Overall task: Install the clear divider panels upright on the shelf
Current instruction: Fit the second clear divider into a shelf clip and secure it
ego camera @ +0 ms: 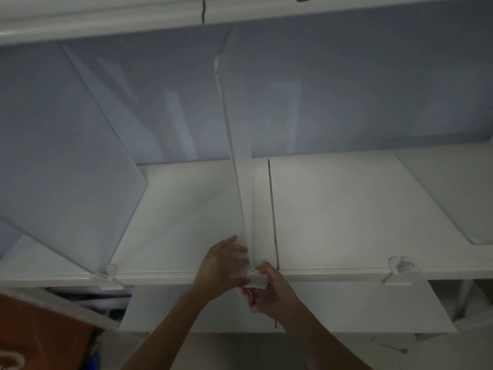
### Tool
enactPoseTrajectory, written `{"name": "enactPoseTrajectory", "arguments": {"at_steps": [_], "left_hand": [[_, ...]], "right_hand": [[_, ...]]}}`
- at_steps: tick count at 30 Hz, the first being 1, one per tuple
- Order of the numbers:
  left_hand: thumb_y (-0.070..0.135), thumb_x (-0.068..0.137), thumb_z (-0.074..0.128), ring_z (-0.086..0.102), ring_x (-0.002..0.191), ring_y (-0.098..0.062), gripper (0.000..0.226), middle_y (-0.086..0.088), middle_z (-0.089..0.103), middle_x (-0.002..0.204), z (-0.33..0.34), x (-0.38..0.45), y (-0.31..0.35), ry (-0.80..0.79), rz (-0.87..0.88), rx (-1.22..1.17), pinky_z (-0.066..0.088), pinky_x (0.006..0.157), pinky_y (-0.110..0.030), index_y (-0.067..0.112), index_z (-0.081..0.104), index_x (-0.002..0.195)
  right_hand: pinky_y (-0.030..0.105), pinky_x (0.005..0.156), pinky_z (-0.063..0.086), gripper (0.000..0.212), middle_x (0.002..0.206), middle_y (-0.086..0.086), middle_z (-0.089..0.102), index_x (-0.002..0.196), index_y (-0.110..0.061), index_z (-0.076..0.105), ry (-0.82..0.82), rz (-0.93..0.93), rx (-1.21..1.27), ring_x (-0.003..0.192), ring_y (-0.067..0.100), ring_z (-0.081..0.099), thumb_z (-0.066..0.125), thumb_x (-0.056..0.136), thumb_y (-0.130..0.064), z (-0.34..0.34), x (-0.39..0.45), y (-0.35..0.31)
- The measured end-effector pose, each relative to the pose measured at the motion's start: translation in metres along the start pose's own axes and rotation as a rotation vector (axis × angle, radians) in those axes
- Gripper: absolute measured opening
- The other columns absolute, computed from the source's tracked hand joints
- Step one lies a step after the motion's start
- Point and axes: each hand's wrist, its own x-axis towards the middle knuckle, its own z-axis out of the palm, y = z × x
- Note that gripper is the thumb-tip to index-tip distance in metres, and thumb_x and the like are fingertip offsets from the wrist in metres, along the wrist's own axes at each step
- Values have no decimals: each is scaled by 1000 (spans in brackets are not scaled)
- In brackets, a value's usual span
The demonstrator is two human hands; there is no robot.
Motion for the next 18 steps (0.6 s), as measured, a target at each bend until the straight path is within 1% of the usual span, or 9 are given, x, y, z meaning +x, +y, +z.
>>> {"name": "enactPoseTrajectory", "arguments": {"at_steps": [3, 6, 8, 10, 12, 13, 15, 17, 18], "left_hand": [[31, 39, 94, 39, 118, -2, 56, 4, 66, 110, 8, 1, -2, -36, -52, -35, 43, 95, -34, 16, 74, 89], [33, 37, 95, 42, 116, -5, 56, 3, 67, 108, 15, 8, 4, -62, -5, 1, 40, 92, -23, 17, 75, 87], [32, 36, 94, 44, 114, -9, 56, 9, 59, 113, 20, 10, 7, -68, 3, -30, 32, 96, -15, 15, 74, 86], [39, 40, 90, 43, 117, 5, 56, 18, 51, 119, 22, 12, 6, -80, -34, -82, 26, 97, -8, 16, 73, 88], [39, 42, 87, 32, 117, 25, 58, 41, 46, 120, 21, 11, 8, -74, -109, -159, 25, 95, -1, 24, 68, 95], [43, 43, 84, 32, 116, 27, 63, 45, 45, 120, 21, 11, 8, -66, -117, -165, 25, 95, 1, 25, 64, 100], [55, 44, 77, 46, 116, 9, 63, 25, 57, 121, 23, 12, 8, -93, -121, -160, 34, 98, -10, 30, 65, 101], [66, 39, 77, 57, 111, -19, 70, 1, 63, 118, 26, 11, 4, -137, -180, -178, 47, 95, -32, 38, 64, 102], [69, 40, 76, 59, 109, -24, 70, -4, 64, 118, 28, 10, -1, -158, -206, -182, 50, 92, -39, 41, 62, 103]], "right_hand": [[27, 58, 29, 17, 63, 9, 49, 69, -9, 56, 20, -7, 15, 52, 21, 43, 62, 57, -19, -5, -3, -2], [27, 55, 28, 20, 61, 9, 51, 73, -9, 55, 39, -13, 37, 50, 20, 44, 61, 57, -21, -12, -5, -7], [27, 56, 28, 22, 63, 8, 52, 74, -10, 55, 37, -16, 38, 51, 20, 43, 61, 57, -21, -17, -6, -9], [27, 57, 28, 22, 64, 8, 53, 76, -11, 55, 50, -19, 44, 54, 20, 45, 62, 58, -20, -19, -5, -10], [26, 57, 30, 12, 64, 8, 55, 75, -11, 55, 84, -8, 65, 57, 21, 49, 61, 66, -17, -19, -3, -9], [26, 56, 31, 8, 66, 8, 56, 75, -11, 55, 96, -4, 79, 59, 21, 51, 60, 70, -17, -19, -2, -9], [26, 55, 33, 7, 70, 7, 57, 75, -12, 56, 96, 8, 99, 63, 21, 54, 59, 72, -17, -20, 0, -9], [27, 56, 33, 7, 69, 6, 57, 75, -13, 56, 89, 15, 95, 62, 21, 54, 59, 72, -17, -21, 1, -10], [27, 56, 33, 6, 68, 6, 57, 75, -13, 56, 88, 15, 88, 62, 21, 53, 59, 72, -18, -21, 1, -10]]}}
